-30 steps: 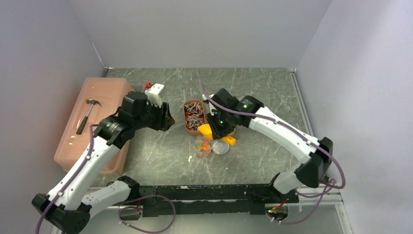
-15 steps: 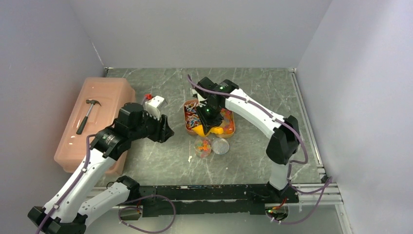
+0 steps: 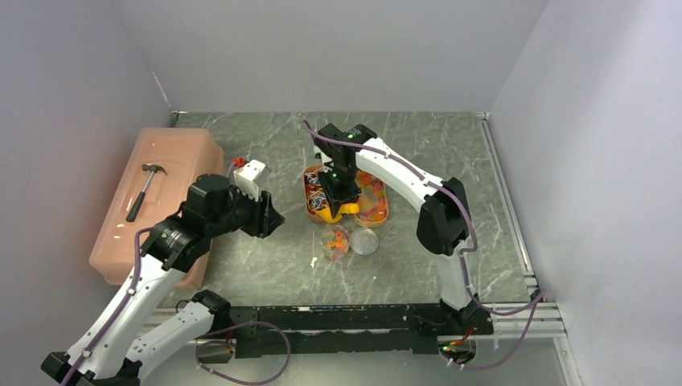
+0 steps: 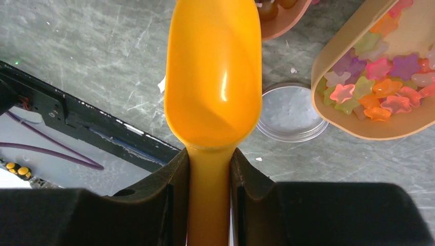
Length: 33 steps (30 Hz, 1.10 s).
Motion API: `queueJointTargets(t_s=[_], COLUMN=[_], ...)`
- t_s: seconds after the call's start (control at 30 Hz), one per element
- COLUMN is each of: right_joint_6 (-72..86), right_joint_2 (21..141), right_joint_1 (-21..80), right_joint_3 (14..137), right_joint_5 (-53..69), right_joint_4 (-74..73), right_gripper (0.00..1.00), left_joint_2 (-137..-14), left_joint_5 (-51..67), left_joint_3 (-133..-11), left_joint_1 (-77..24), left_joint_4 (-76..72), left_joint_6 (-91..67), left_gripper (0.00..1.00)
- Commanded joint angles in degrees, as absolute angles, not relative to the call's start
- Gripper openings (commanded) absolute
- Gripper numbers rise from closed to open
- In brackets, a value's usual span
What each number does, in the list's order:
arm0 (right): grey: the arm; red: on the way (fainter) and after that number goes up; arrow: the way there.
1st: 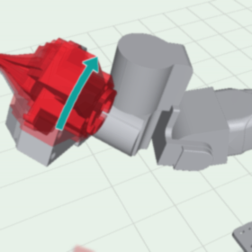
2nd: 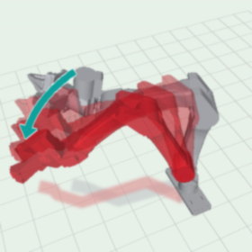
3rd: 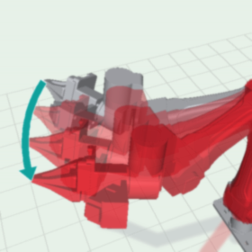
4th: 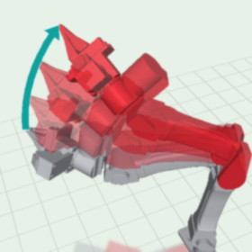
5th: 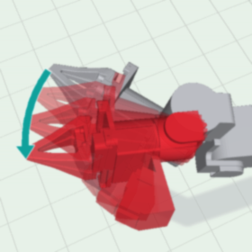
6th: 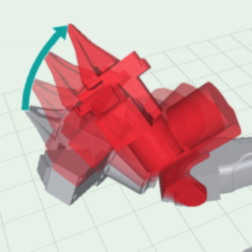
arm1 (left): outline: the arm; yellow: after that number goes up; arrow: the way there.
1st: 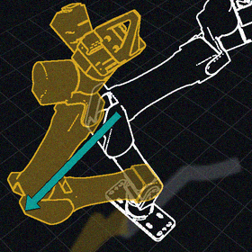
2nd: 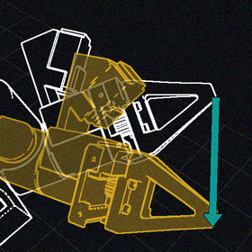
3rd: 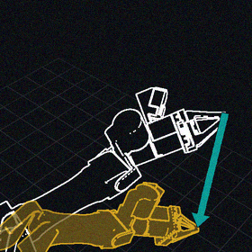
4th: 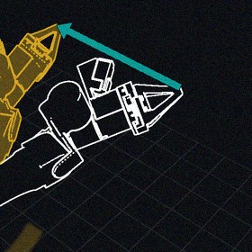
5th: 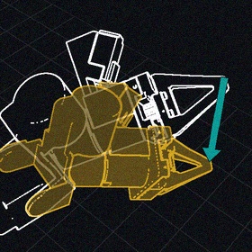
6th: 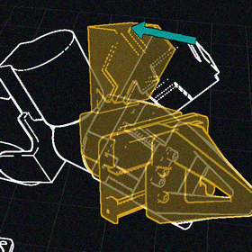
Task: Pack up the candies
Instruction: Scoop the fake candies from the storage box.
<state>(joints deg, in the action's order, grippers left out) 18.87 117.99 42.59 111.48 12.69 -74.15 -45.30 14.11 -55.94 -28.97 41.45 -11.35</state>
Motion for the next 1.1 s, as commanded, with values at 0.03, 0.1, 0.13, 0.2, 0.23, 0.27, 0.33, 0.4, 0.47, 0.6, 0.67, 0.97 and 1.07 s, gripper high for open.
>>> queueJointTargets(t_s=[0.03,0.1,0.13,0.2,0.23,0.27,0.33,0.4,0.47,0.6,0.67,0.97,1.07], right_joint_6=[20.3,20.3,20.4,20.3,20.1,20.1,20.0,19.9,20.2,21.1,21.7,24.1,24.5], right_joint_2=[119.7,120.9,121.5,122.7,123.3,124.0,125.2,126.2,127.1,129.5,130.4,134.3,134.8], right_joint_1=[41.6,41.4,41.3,41.2,41.1,40.9,40.7,40.3,39.9,39.0,38.8,38.3,38.3], right_joint_3=[117.1,118.2,118.6,119.4,119.9,120.6,121.7,122.6,123.1,124.9,125.4,127.8,127.8], right_joint_5=[13.3,13.4,13.7,14.4,14.8,15.2,16.0,16.4,16.8,16.7,16.6,15.8,14.9], right_joint_4=[-76.6,-77.3,-77.5,-77.8,-78.3,-78.8,-79.7,-80.3,-80.3,-80.5,-80.0,-77.1,-76.0], right_gripper=[0.00,0.00,0.00,0.00,0.00,0.00,0.00,0.00,0.00,0.00,0.00,0.00,0.00], left_joint_2=[-44.3,-44.1,-44.1,-44.0,-43.9,-43.9,-43.7,-43.2,-42.8,-42.4,-42.3,-42.0,-42.2], left_joint_5=[15.0,15.1,15.1,15.2,15.2,15.1,15.1,14.7,14.2,14.2,14.2,14.1,14.0], left_joint_3=[-55.7,-55.7,-55.7,-55.7,-55.7,-55.7,-55.7,-55.7,-55.7,-55.7,-55.7,-55.6,-55.6], left_joint_1=[-29.2,-29.2,-29.2,-29.2,-29.2,-29.2,-29.2,-29.2,-29.2,-29.2,-29.2,-29.2,-29.2], left_joint_4=[40.3,40.2,40.2,40.2,40.2,40.2,40.4,40.3,40.4,40.5,40.5,40.6,40.6], left_joint_6=[-11.4,-11.4,-11.4,-11.4,-11.4,-11.4,-11.4,-11.4,-11.4,-11.4,-11.4,-11.5,-11.5], left_gripper=[0.46,0.46,0.46,0.46,0.46,0.46,0.46,0.46,0.46,0.46,0.46,0.45,0.45])
